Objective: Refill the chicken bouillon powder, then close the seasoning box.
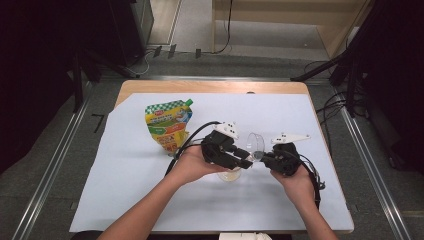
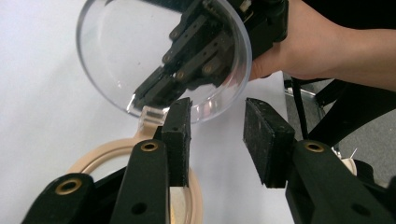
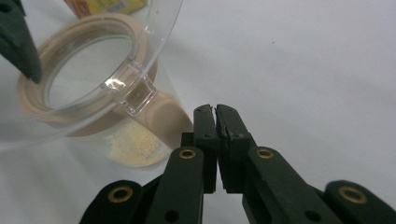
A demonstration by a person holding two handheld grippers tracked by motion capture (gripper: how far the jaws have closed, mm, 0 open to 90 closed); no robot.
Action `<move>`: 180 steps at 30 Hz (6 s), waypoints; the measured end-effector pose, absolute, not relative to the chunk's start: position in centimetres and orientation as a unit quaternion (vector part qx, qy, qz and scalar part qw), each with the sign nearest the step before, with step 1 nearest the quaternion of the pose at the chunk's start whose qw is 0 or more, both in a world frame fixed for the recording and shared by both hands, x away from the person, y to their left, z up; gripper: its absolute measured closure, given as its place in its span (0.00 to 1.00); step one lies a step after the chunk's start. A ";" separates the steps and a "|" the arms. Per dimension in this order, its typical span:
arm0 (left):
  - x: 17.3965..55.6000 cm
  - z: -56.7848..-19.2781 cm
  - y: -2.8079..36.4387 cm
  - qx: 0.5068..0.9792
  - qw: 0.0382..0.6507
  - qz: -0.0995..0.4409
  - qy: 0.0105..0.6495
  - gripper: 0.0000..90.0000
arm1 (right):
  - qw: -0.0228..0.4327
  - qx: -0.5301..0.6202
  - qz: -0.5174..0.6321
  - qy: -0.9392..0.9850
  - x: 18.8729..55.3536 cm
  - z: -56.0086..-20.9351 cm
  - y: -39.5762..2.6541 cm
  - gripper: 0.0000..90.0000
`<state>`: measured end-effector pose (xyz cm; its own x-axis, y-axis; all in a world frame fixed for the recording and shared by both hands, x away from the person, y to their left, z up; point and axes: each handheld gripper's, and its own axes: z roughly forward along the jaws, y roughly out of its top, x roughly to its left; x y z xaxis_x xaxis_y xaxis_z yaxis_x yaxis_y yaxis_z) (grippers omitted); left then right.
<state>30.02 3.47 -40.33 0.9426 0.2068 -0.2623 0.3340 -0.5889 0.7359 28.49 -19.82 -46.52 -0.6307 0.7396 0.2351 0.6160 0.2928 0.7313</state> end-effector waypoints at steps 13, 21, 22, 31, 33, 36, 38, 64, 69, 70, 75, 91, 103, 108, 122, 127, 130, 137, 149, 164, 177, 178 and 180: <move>30.1 -39.5 6.4 0.884 0.421 -0.072 0.188 0.64 | 0.073 0.425 0.439 0.788 25.6 -44.9 -21.0 0.89; 30.0 -39.1 8.4 0.877 0.428 -0.071 0.206 0.64 | 0.042 0.396 0.447 0.801 23.2 -44.7 -19.6 0.80; 30.1 -39.0 8.8 0.875 0.430 -0.068 0.211 0.63 | 0.037 0.392 0.450 0.802 23.0 -44.8 -19.5 0.78; 30.4 -38.5 11.5 0.864 0.440 -0.058 0.238 0.63 | 0.010 0.335 0.456 0.825 21.9 -44.7 -16.9 0.70; 30.6 -38.4 12.1 0.861 0.443 -0.054 0.245 0.64 | 0.007 0.329 0.457 0.826 21.8 -44.7 -16.5 0.69; 30.7 -38.2 13.1 0.856 0.448 -0.050 0.252 0.65 | 0.005 0.311 0.461 0.831 21.5 -44.7 -15.9 0.66; 30.8 -38.0 13.6 0.853 0.451 -0.046 0.259 0.65 | 0.006 0.298 0.461 0.836 21.3 -44.7 -15.5 0.65; 31.2 -36.0 18.1 0.843 0.449 -0.034 0.295 0.55 | -0.013 0.271 0.451 0.850 20.7 -45.8 -12.2 0.58; 31.3 -35.5 19.6 0.837 0.449 -0.026 0.311 0.55 | -0.016 0.268 0.451 0.851 20.7 -45.9 -11.8 0.57; 31.3 -35.5 19.6 0.837 0.449 -0.026 0.311 0.55 | -0.016 0.268 0.451 0.851 20.7 -45.9 -11.8 0.57; 31.1 -35.1 21.5 0.831 0.449 -0.016 0.327 0.53 | -0.012 0.260 0.451 0.854 20.7 -45.8 -11.4 0.56; 31.1 -35.2 25.8 0.821 0.438 0.012 0.365 0.50 | -0.011 0.236 0.445 0.864 20.3 -46.3 -10.0 0.53; 32.0 -36.7 28.8 0.806 0.423 0.037 0.412 0.48 | -0.012 0.235 0.441 0.866 20.4 -46.4 -9.9 0.53; 33.1 -38.5 27.5 0.812 0.418 0.031 0.407 0.51 | -0.016 0.235 0.439 0.867 20.4 -46.7 -9.6 0.53; 34.4 -40.6 25.0 0.800 0.439 0.027 0.408 0.79 | -0.013 0.238 0.441 0.865 20.8 -47.5 -8.8 0.54; 34.3 -40.5 24.5 0.804 0.441 0.028 0.398 0.93 | -0.012 0.239 0.449 0.861 20.9 -47.5 -8.5 0.54; 34.1 -40.2 24.1 0.814 0.429 0.038 0.391 1.00 | -0.024 0.249 0.472 0.846 21.1 -46.9 -7.9 0.54; 33.6 -38.8 24.6 0.807 0.436 0.020 0.398 1.00 | 0.004 0.222 0.466 0.856 21.4 -46.6 -5.9 0.55; 31.4 -35.4 23.7 0.818 0.447 -0.002 0.362 1.00 | -0.001 0.230 0.455 0.860 22.2 -47.8 -4.0 0.59; 28.6 -32.9 20.8 0.832 0.460 -0.043 0.307 1.00 | 0.031 0.253 0.460 0.851 22.6 -48.9 -4.4 0.69; 25.5 -31.8 17.9 0.839 0.459 -0.100 0.275 1.00 | 0.050 0.290 0.495 0.818 23.2 -49.1 -5.3 0.82; 25.5 -31.8 17.7 0.837 0.462 -0.106 0.273 1.00 | 0.056 0.284 0.497 0.818 23.1 -49.0 -5.3 0.79; 25.6 -31.9 17.7 0.831 0.468 -0.119 0.277 1.00 | 0.082 0.264 0.501 0.820 22.5 -48.8 -4.9 0.74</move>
<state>25.61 17.70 -31.90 0.8181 0.3493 -0.4568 0.5718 -0.4090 0.7112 22.50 -4.95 -48.82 -0.8471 0.5154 0.1300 0.3510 0.3588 0.8649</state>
